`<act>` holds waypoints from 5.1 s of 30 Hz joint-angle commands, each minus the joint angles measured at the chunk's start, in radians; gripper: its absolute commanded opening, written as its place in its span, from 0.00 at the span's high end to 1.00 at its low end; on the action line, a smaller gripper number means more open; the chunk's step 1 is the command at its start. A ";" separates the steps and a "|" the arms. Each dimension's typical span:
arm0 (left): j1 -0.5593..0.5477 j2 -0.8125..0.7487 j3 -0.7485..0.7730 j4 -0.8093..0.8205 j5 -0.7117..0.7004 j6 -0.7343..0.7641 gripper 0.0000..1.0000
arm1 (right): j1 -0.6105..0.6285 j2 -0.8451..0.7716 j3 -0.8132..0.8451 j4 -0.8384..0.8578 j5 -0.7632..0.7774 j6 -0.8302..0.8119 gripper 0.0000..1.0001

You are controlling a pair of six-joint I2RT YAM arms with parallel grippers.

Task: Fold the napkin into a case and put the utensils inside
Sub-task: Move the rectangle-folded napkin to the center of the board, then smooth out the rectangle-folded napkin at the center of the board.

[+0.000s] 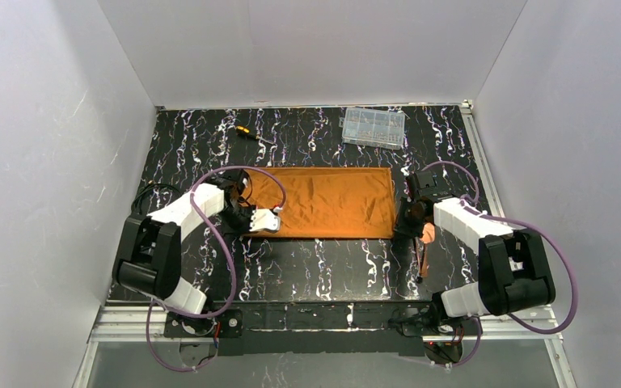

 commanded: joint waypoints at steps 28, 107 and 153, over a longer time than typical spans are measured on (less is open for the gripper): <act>0.141 0.375 0.689 -0.142 0.100 -0.933 0.29 | -0.016 0.278 0.567 0.083 -0.059 -0.217 0.34; 0.273 0.439 0.579 0.134 0.160 -1.093 0.29 | -0.059 0.543 0.678 0.175 -0.043 -0.292 0.44; 0.248 0.463 0.576 0.053 0.180 -1.020 0.72 | -0.070 0.555 0.607 0.227 -0.096 -0.230 0.72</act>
